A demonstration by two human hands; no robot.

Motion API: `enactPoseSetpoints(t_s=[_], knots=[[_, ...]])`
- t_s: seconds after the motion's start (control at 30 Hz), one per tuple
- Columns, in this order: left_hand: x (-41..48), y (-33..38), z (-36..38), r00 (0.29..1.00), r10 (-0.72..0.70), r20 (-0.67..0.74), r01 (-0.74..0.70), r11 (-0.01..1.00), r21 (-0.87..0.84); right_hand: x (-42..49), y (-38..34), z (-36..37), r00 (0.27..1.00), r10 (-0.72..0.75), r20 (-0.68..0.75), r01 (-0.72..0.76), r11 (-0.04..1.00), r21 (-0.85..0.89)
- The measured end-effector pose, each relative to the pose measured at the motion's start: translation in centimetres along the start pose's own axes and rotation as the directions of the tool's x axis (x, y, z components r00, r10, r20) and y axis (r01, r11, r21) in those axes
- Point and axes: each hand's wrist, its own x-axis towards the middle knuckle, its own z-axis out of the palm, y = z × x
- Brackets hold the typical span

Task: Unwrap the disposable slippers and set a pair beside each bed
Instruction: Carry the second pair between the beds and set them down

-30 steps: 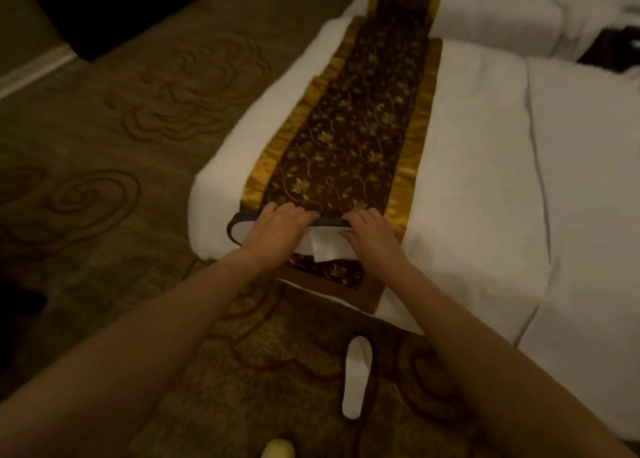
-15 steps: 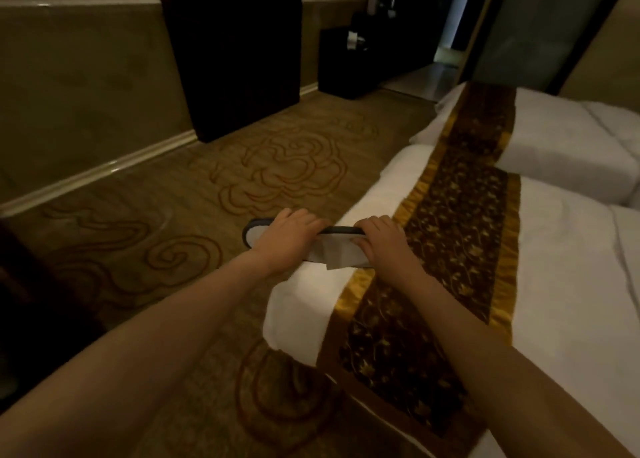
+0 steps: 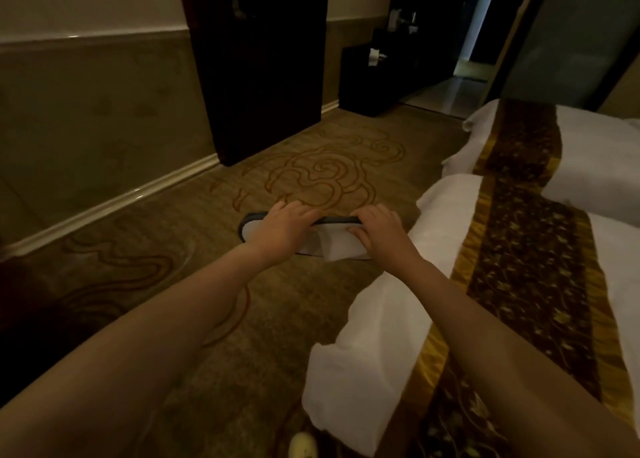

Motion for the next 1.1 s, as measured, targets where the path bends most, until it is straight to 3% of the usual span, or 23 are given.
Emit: enactPoseSetpoints(t_s=[0.6, 0.9, 1.1], knots=[[30.4, -23.1, 7.1, 1.000, -0.006, 0.022, 0.005, 1.000, 0.030, 36.2, 11.5, 11.4, 1.000, 0.008, 0.010, -0.008, 1.000, 0.022], [52.3, -32.7, 16.7, 0.994, 0.110, 0.007, -0.111, 0.994, 0.012, 53.2, 22.8, 17.4, 0.989, 0.146, 0.004, -0.145, 0.989, -0.004], [66.5, -33.4, 20.6, 0.963, 0.260, 0.076, -0.254, 0.963, -0.086, 59.6, 31.2, 18.3, 0.944, 0.331, -0.004, -0.330, 0.943, 0.032]])
